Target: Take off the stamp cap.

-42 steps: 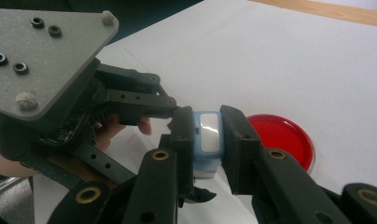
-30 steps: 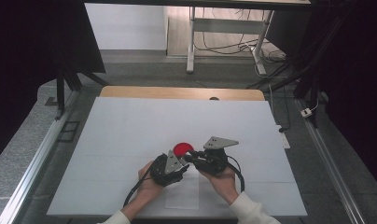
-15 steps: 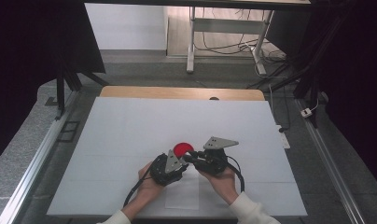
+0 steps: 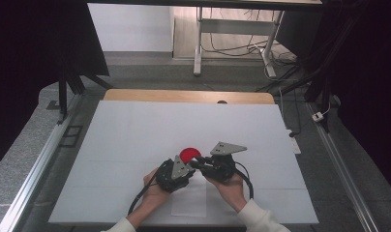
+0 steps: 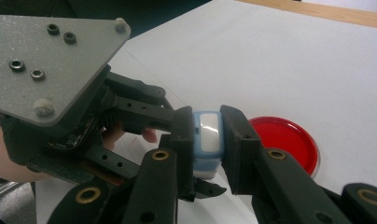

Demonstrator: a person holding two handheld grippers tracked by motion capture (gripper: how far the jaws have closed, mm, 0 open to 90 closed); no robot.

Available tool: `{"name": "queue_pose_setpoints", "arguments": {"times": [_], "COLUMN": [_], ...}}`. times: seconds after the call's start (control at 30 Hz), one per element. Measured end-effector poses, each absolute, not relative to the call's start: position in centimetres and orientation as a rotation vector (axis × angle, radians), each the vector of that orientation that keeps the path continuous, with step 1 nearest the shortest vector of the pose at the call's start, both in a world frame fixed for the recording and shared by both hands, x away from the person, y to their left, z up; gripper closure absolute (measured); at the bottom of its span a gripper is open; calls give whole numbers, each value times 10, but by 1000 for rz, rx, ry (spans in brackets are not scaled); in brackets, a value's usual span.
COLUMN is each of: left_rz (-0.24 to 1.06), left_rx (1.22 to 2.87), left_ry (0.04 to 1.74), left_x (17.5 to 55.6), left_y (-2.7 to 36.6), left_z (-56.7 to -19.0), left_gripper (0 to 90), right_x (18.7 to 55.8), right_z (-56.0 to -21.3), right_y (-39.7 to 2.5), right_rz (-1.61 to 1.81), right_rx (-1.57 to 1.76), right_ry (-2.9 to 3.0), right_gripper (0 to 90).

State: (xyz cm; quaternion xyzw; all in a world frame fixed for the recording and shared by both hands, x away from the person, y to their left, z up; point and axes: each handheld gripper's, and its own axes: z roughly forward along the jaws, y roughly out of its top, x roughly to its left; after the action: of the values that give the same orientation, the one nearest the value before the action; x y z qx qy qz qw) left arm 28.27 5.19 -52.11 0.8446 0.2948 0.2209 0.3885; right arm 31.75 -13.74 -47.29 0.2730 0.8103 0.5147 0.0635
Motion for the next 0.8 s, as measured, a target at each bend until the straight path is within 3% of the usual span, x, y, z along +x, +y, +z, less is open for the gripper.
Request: {"name": "queue_pose_setpoints", "arguments": {"times": [0.8], "left_rz": [586], "left_rx": [2162], "left_ry": [735], "left_x": [281], "left_y": [53], "left_z": [-521], "left_gripper": [646], "right_x": [317], "right_z": [-474], "right_y": [-137], "right_rz": [1566], "right_rx": [841], "right_ry": [2451], "right_gripper": [748]}}
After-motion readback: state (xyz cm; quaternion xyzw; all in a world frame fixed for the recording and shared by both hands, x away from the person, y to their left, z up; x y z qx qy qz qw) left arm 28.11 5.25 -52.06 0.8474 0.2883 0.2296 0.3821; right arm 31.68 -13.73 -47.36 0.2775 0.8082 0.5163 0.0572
